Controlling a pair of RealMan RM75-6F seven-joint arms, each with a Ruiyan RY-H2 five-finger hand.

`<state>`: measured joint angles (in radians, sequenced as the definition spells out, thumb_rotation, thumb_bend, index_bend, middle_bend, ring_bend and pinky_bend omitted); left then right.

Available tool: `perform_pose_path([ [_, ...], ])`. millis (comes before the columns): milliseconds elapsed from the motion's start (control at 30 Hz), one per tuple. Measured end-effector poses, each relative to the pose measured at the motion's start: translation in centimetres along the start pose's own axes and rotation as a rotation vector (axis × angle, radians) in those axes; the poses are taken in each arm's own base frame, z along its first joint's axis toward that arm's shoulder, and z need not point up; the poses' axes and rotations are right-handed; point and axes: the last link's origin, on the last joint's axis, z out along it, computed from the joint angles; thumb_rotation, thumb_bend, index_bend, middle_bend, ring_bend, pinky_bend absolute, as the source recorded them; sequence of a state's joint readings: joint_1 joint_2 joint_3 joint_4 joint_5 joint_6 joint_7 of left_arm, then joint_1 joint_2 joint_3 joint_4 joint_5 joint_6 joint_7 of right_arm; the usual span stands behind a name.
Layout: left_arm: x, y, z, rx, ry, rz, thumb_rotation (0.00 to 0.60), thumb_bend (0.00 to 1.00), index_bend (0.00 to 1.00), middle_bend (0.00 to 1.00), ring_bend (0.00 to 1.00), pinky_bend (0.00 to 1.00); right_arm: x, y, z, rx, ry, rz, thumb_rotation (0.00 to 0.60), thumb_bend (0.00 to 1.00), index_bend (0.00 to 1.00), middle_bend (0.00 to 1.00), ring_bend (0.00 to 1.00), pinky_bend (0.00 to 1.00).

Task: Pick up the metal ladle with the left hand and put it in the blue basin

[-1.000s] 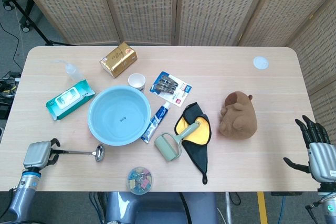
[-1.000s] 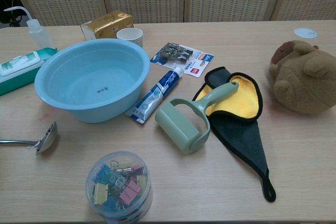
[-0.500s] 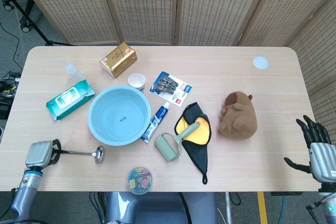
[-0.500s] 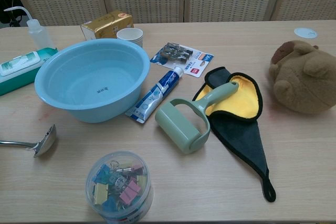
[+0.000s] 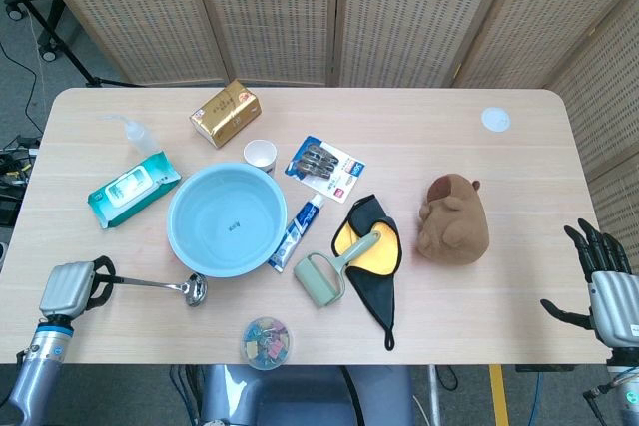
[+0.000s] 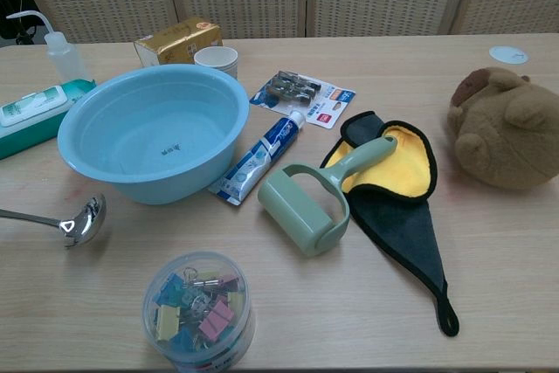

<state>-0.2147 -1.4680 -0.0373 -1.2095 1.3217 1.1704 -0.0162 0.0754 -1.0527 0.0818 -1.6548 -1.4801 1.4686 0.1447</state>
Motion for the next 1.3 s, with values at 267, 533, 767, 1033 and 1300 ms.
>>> perform_pose_path([
  [267,1.5,0.3,-0.8,-0.034,0.037,-0.029,0.6,0.61,0.84,0.95,0.8,0.73,0.0,0.0,0.0,-0.002,0.001,-0.001,0.6,0.0,0.0,0.0,0.0,0.0],
  [533,4.1,0.6,-1.8,-0.077,0.089,-0.008,0.6,0.61,0.84,0.95,0.8,0.73,0.0,0.0,0.0,-0.003,-0.003,-0.001,0.6,0.0,0.0,0.0,0.0,0.0],
  [767,9.3,2.1,-1.1,-0.127,0.171,0.039,0.6,0.61,0.85,0.95,0.8,0.73,0.0,-0.1,0.0,-0.001,-0.003,-0.003,0.6,0.0,0.0,0.0,0.0,0.0],
  [1033,14.4,5.5,2.9,-0.146,0.229,0.175,0.6,0.62,0.86,0.95,0.8,0.73,0.0,0.1,0.1,-0.011,-0.001,-0.005,0.6,0.0,0.0,0.0,0.0,0.0],
  [1300,16.1,9.2,7.8,-0.111,0.222,0.26,0.6,0.62,0.87,0.95,0.8,0.73,-0.1,0.5,0.3,-0.029,-0.002,-0.004,0.6,0.0,0.0,0.0,0.0,0.0],
])
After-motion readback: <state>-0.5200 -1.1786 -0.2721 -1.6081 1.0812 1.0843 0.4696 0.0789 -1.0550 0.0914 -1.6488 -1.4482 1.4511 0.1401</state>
